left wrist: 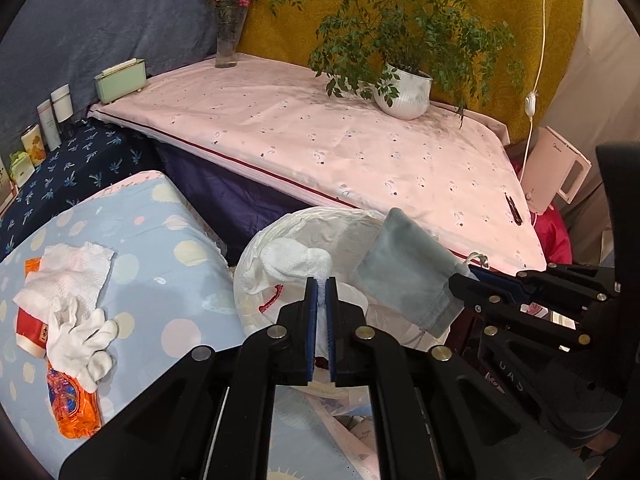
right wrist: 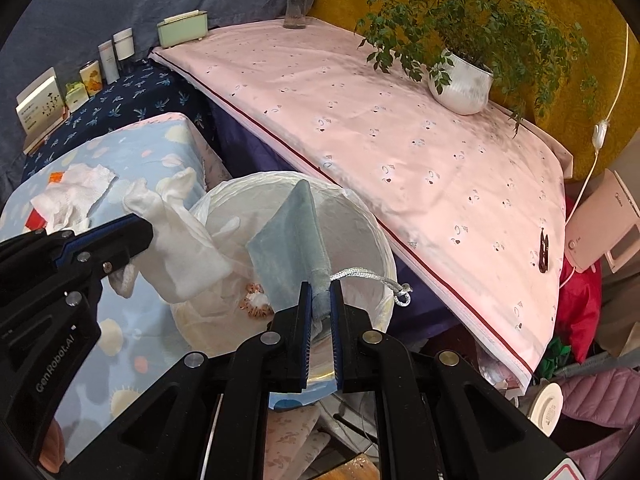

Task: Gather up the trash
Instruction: 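Carry the grey pouch and white glove over the bin and open both tools, then grasp the orange snack wrapper with the left tool while the right tool grasps the other white glove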

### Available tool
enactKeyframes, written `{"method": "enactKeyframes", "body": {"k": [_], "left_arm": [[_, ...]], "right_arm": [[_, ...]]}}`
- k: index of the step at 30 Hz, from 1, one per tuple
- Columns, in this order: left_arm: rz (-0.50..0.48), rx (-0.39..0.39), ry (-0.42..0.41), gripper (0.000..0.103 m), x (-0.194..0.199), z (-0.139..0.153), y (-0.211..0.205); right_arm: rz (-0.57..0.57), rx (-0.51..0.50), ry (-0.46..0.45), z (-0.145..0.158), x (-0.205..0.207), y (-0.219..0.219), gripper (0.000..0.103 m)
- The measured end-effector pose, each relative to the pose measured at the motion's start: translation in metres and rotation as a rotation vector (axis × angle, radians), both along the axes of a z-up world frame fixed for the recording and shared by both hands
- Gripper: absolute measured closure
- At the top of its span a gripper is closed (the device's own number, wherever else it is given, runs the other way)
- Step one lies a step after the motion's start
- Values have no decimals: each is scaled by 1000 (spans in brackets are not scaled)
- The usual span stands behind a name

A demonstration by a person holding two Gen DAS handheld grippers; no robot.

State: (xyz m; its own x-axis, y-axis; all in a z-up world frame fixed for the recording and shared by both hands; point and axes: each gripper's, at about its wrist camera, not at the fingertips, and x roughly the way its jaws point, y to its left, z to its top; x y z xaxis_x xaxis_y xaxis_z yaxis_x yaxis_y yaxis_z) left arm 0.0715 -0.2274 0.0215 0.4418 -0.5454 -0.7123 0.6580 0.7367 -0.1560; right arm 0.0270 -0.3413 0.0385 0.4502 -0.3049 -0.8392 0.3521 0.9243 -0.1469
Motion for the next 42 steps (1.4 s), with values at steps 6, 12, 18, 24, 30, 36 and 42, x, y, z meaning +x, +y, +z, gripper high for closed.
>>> {"method": "enactKeyframes", "body": {"k": [6, 12, 18, 24, 30, 36, 42], "left_arm": [[43, -2, 6, 60, 7, -2, 6], [73, -4, 13, 59, 13, -3, 20], [122, -4, 27, 58, 20, -5, 44], [220, 11, 56, 52, 31, -18, 87], [343, 69, 73, 52, 46, -37, 138], [454, 104, 120, 52, 61, -56, 194], [531, 141, 150, 49, 71, -72, 237]], "right_arm": [[-18, -18, -26, 5, 2, -1, 88], [9, -37, -34, 8, 7, 11, 88], [75, -40, -29, 6, 16, 39, 88], [151, -25, -25, -1, 30, 74, 88], [230, -12, -8, -9, 42, 112, 88], [317, 5, 22, -20, 56, 159, 87], [408, 28, 50, -36, 75, 209, 86]]}}
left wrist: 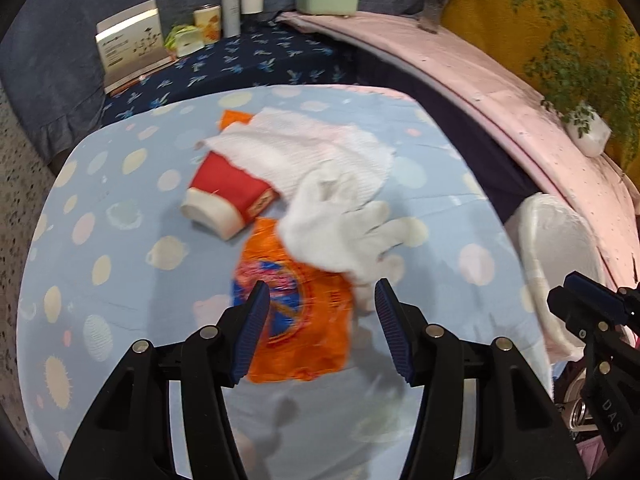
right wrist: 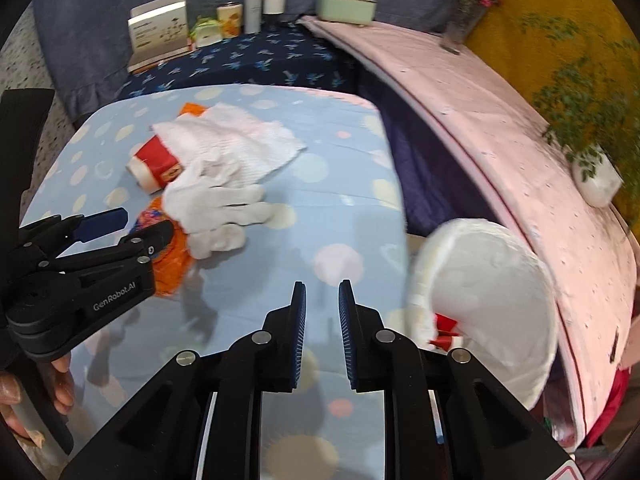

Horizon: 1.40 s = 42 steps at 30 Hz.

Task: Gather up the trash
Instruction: 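Grasp the orange snack wrapper with the left tool while the right tool grasps the other white glove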

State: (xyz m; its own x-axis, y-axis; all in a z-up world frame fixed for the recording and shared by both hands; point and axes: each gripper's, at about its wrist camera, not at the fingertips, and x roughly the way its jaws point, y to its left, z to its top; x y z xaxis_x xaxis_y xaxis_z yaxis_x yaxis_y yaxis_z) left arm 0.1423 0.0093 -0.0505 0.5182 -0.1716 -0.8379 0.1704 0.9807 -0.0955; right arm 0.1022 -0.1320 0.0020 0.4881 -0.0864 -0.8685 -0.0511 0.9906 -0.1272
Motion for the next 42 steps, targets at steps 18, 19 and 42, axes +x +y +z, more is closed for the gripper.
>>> {"method": "enactKeyframes", "body": {"k": [18, 19, 42], "left_arm": [[107, -14, 115, 23, 23, -47, 65], [107, -24, 124, 23, 23, -50, 66], [-7, 15, 100, 73, 15, -57, 18]], "right_arm": [[151, 54, 52, -47, 53, 81, 74], [154, 53, 56, -51, 56, 83, 74], [91, 45, 32, -48, 55, 34, 98]]}}
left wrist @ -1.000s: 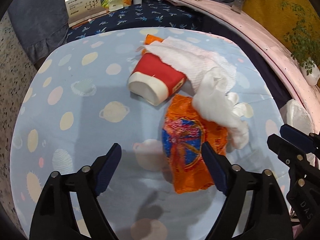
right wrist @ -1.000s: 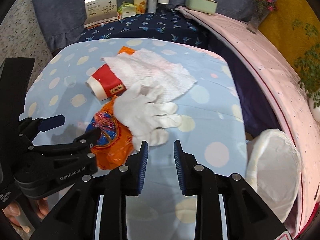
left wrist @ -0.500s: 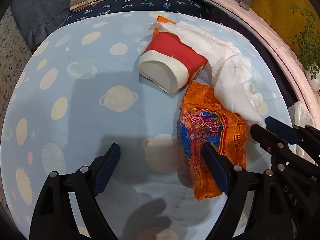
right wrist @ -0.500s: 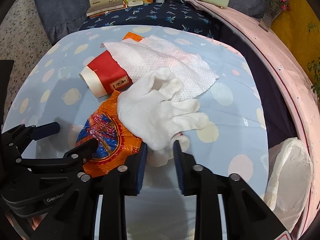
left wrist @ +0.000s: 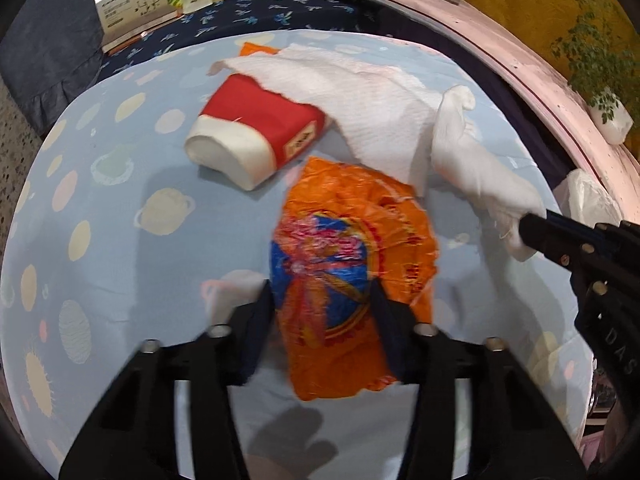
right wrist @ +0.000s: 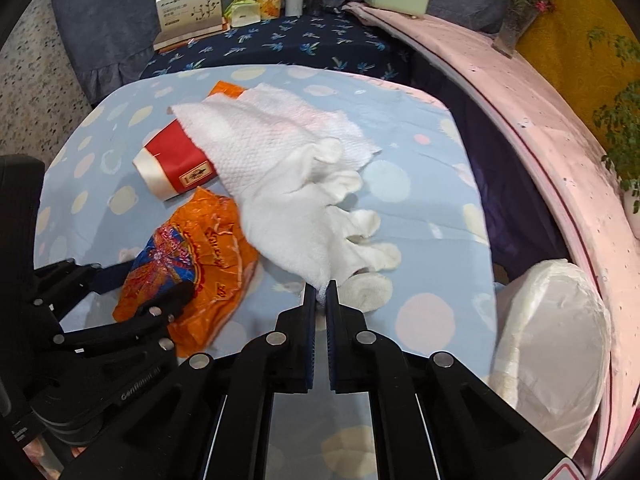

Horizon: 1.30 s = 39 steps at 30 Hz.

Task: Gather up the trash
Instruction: 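Grasp the orange snack wrapper with the left tool while the right tool grasps the other white glove, then carry the wrapper and glove over the bin and open both tools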

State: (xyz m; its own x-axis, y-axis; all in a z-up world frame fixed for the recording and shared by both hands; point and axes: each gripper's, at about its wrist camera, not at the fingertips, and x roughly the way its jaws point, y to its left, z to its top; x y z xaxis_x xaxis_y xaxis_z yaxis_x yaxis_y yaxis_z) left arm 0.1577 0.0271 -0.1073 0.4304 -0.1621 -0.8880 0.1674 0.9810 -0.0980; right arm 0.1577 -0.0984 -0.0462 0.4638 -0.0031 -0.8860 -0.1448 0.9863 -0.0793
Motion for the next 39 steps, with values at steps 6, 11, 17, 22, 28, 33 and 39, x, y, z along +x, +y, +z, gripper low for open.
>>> {"method": "enactKeyframes", "body": {"k": [6, 11, 17, 22, 28, 33, 39], "left_arm": [[-41, -17, -24, 98, -5, 12, -17], [-85, -28, -58, 100, -13, 28, -37], [-136, -31, -96, 100, -23, 47, -66], [-186, -37, -125, 101, -31, 63, -93], [-237, -48, -148, 101, -43, 78, -124], [-273, -59, -152, 101, -50, 84, -139], [-310, -68, -161, 101, -56, 92, -157]], "right_arm": [[-35, -3, -27, 19, -9, -24, 98], [-65, -11, -49, 32, -19, -44, 98], [-113, -21, -62, 44, -34, -71, 98], [-162, -26, -80, 58, -47, -98, 98], [-217, -25, -104, 71, -64, -126, 98], [-259, -29, -122, 80, -75, -146, 98], [-312, -32, -130, 85, -88, -166, 98]]}}
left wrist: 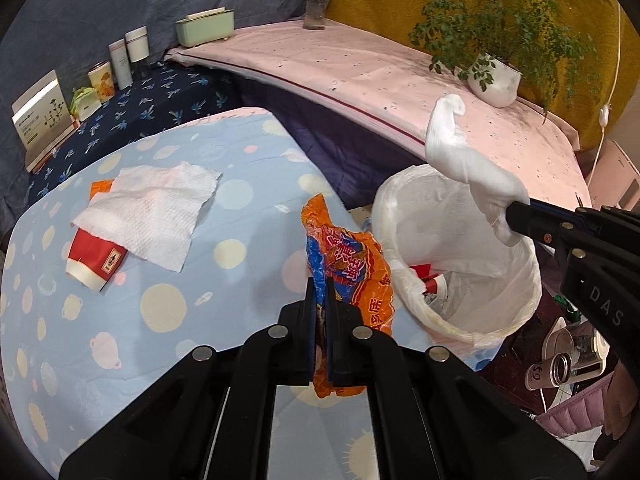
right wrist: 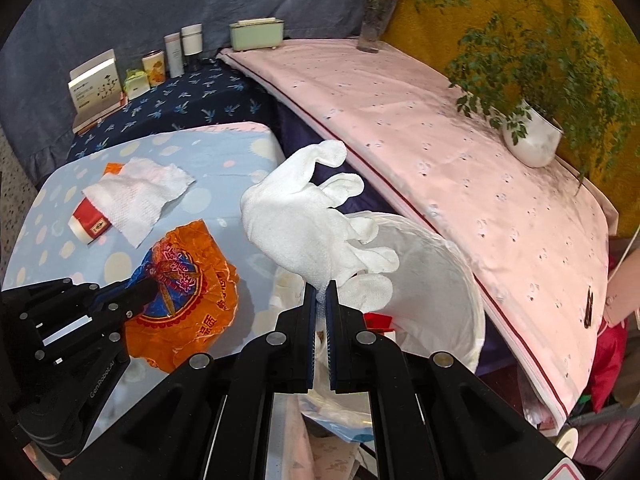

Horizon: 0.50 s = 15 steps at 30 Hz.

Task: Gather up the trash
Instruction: 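Carry the wrapper and glove over the bin and open both tools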

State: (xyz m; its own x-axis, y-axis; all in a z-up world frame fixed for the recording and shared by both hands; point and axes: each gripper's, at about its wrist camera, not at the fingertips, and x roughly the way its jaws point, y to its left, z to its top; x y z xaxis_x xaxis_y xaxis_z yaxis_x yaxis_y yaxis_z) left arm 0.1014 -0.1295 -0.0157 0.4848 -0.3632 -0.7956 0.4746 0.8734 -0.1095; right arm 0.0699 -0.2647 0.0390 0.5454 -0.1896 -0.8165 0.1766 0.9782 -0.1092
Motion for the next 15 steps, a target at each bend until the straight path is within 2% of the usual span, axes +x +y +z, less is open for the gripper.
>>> {"method": "enactKeyframes", "body": {"k": [15], "left_arm": [[-85, -39, -9, 101, -6, 16, -40]], "right_arm": [[-103, -4, 16, -4, -15, -42, 99]]}}
